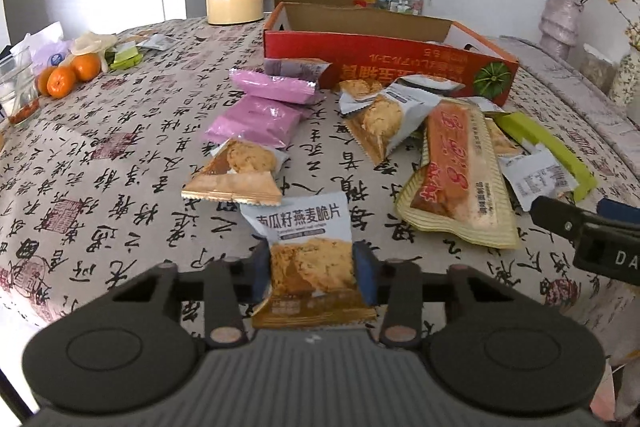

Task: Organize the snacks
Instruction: 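Grasp the cracker packet with the left tool while the right tool grasps the orange-red biscuit packet, then carry both packets into the cardboard box and open both tools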

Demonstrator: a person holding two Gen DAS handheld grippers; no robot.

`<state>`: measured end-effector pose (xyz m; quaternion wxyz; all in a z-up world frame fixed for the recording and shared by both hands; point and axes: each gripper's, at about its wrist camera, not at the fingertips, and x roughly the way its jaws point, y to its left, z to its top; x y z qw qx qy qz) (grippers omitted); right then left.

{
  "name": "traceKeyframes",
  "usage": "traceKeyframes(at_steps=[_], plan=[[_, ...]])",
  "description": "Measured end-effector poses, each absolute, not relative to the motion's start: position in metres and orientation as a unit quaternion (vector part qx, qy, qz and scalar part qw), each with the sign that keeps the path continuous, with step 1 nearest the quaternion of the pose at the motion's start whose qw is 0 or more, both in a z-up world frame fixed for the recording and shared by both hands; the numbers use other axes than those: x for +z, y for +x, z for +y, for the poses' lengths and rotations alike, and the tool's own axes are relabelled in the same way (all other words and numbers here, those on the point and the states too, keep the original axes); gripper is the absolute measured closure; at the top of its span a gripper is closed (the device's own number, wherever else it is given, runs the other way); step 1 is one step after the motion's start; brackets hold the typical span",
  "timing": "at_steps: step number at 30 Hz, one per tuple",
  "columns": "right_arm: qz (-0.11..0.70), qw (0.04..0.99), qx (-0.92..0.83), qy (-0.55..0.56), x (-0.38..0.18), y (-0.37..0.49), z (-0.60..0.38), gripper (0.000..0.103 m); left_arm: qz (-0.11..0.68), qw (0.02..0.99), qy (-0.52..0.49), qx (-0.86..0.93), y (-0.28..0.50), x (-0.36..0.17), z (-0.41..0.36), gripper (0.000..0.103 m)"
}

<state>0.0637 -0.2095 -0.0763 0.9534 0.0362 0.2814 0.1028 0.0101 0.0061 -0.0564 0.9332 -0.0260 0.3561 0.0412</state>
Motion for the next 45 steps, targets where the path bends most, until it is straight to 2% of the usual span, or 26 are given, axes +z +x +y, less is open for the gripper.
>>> traceKeyframes(at_steps=[20, 26, 36, 39, 42, 45], plan=[[0.271, 0.956, 0.100, 0.044, -0.074, 0.068, -0.213, 0.000, 0.284, 0.959, -0.025, 0.001, 0.008, -0.017, 0.003, 0.062], [0.260, 0.957, 0.122, 0.032, -0.065, 0.077, -0.190, 0.000, 0.272, 0.962, -0.033, 0.003, 0.019, -0.009, 0.014, 0.062], [0.292, 0.949, 0.114, 0.018, -0.070, 0.119, -0.138, 0.004, 0.268, 0.962, -0.046, 0.005, 0.038, -0.010, 0.037, 0.062], [0.300, 0.948, 0.103, 0.012, -0.073, 0.127, -0.128, 0.011, 0.271, 0.961, -0.051, -0.001, 0.042, -0.013, 0.039, 0.062], [0.309, 0.946, 0.095, 0.003, -0.078, 0.130, -0.119, 0.025, 0.274, 0.960, -0.056, -0.005, 0.045, -0.016, 0.042, 0.062], [0.313, 0.945, 0.090, -0.001, -0.082, 0.130, -0.117, 0.034, 0.274, 0.960, -0.059, -0.008, 0.046, -0.018, 0.044, 0.062]])
